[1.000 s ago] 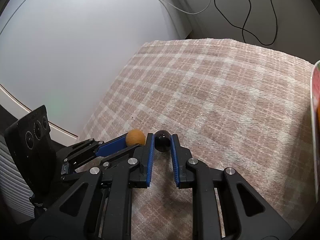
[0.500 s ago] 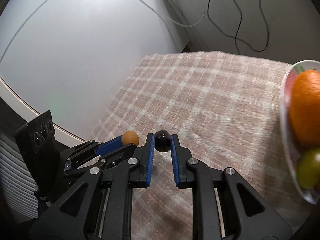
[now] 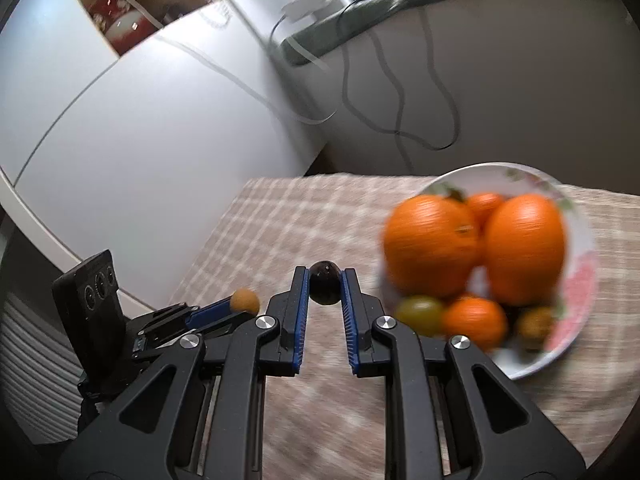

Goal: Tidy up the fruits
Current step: 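Carry the brown fruit and plum onto the plate and open both tools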

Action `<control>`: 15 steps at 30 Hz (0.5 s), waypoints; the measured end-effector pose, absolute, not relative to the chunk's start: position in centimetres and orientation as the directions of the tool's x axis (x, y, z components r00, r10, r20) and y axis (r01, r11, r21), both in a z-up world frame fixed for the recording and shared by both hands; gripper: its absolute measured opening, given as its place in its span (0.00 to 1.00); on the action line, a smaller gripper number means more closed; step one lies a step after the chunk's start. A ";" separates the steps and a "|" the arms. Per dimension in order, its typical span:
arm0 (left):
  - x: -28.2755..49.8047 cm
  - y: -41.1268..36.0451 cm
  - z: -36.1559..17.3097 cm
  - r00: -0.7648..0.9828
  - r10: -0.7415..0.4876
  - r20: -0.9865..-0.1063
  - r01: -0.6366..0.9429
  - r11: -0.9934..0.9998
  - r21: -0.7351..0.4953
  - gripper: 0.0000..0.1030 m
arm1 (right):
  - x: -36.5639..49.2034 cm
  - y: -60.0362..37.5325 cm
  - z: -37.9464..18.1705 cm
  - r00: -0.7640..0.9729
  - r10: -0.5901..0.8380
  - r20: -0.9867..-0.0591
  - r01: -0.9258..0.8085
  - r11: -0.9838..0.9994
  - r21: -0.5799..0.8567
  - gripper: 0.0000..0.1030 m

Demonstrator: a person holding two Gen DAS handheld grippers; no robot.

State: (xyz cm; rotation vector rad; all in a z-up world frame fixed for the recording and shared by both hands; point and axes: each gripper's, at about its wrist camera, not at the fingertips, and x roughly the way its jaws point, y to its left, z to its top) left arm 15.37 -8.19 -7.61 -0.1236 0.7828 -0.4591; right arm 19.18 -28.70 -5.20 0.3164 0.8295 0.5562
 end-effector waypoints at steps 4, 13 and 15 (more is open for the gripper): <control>15.5 -10.6 -6.7 0.607 -0.468 -0.642 0.395 0.879 -0.267 0.23 | 18.9 -31.9 -4.8 0.585 0.538 -0.607 -0.297 0.839 0.457 0.16; 16.3 -15.9 -5.6 0.585 -0.509 -0.632 0.474 0.846 -0.242 0.23 | 18.6 -37.4 -5.7 0.647 0.413 -0.641 -0.198 0.903 0.382 0.16; 16.5 -16.9 -5.5 0.581 -0.512 -0.632 0.486 0.842 -0.235 0.23 | 18.6 -38.0 -6.0 0.654 0.386 -0.651 -0.182 0.915 0.360 0.16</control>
